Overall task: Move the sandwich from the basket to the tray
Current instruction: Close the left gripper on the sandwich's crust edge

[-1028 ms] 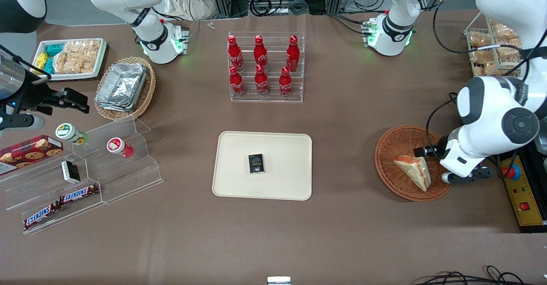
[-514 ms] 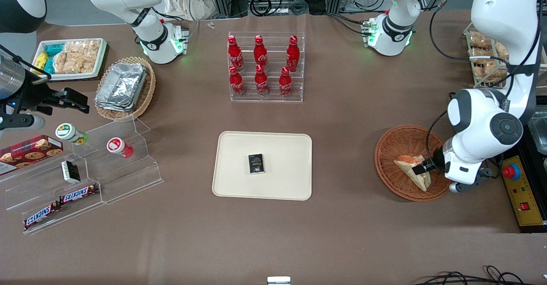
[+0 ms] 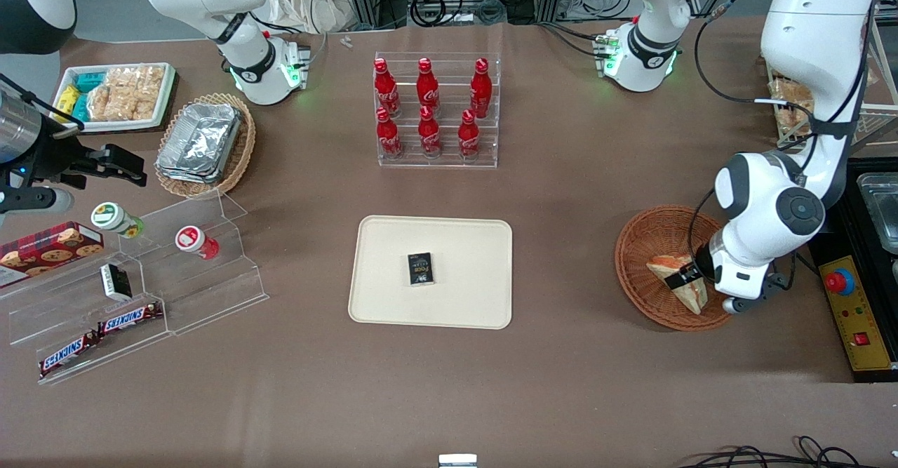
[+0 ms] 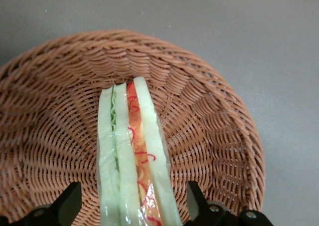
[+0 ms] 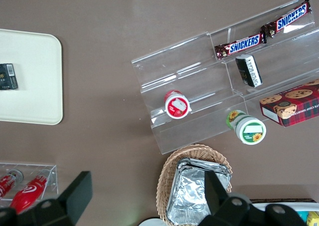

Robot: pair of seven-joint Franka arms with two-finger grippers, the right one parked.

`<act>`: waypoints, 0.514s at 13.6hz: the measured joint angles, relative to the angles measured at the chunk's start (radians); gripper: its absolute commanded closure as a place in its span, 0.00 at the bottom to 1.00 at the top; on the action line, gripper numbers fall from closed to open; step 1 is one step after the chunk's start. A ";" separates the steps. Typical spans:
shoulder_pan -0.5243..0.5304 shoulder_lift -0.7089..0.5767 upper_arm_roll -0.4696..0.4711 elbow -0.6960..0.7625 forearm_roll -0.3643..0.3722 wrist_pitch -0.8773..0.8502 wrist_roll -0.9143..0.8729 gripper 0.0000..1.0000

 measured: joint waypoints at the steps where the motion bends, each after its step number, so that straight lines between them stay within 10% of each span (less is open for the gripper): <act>1: 0.000 0.002 0.000 -0.001 0.000 0.004 -0.006 0.59; 4: 0.000 0.001 0.000 0.000 0.000 -0.001 -0.009 0.83; 7: -0.001 -0.012 -0.005 0.011 0.000 -0.057 -0.009 0.84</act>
